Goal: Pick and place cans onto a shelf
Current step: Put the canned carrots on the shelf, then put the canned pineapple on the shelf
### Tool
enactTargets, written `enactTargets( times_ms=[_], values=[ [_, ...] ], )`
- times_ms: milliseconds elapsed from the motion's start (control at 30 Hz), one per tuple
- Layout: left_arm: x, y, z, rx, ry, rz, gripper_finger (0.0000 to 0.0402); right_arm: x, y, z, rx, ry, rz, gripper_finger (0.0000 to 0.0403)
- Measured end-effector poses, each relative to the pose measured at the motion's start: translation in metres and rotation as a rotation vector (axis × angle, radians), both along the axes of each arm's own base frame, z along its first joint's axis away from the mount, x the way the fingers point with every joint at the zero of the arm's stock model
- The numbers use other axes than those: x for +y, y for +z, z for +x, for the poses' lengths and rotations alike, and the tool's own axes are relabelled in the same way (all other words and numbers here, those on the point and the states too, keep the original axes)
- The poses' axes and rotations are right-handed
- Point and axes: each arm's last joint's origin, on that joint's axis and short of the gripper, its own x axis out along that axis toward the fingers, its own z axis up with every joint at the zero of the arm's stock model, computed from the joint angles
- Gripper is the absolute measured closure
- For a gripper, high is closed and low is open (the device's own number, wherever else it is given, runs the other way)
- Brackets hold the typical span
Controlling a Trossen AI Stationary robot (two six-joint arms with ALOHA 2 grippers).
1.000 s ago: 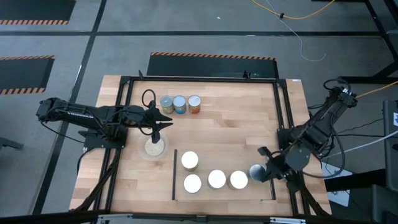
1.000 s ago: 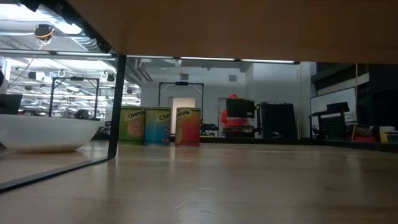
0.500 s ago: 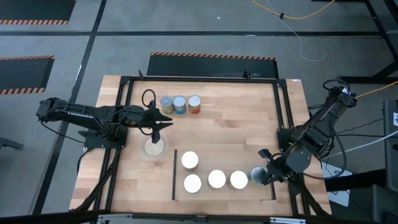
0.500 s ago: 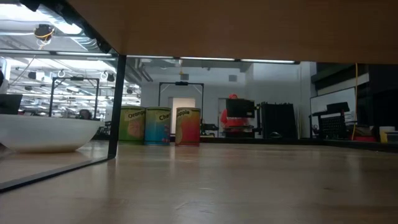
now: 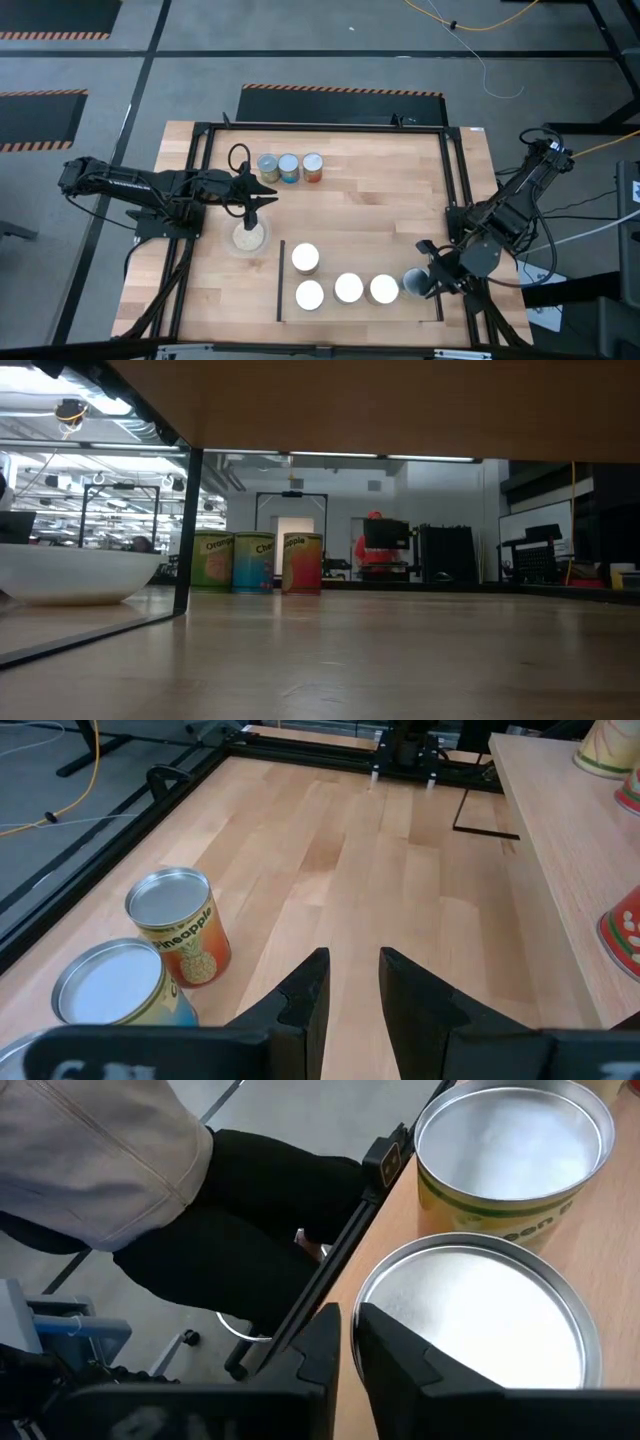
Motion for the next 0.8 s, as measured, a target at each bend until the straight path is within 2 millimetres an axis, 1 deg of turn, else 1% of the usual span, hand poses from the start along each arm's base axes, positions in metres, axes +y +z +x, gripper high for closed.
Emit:
enactTargets(
  times_ms=[267, 433, 500, 633, 800],
  values=[
    [0.0, 0.0, 0.0, 0.0, 0.0, 0.0, 0.0318, 0.0, 0.0, 0.0, 0.001, -0.003, 0.004, 0.0314],
    [0.0, 0.0, 0.0, 0.0, 0.0, 0.0, 0.0318, 0.001, 0.001, 0.001, -0.006, -0.002, 0.014, 0.0308],
    [0.0, 0.0, 0.0, 0.0, 0.0, 0.0, 0.0318, 0.002, 0.002, 0.001, -0.008, 0.025, 0.041, 0.0309],
    [0.0, 0.0, 0.0, 0.0, 0.0, 0.0, 0.0318, 0.004, 0.011, -0.001, 0.003, 0.083, 0.088, 0.0308],
    [0.0, 0.0, 0.0, 0.0, 0.0, 0.0, 0.0318, 0.003, 0.027, -0.001, -0.081, 0.125, 0.086, 0.0308]
  ],
)
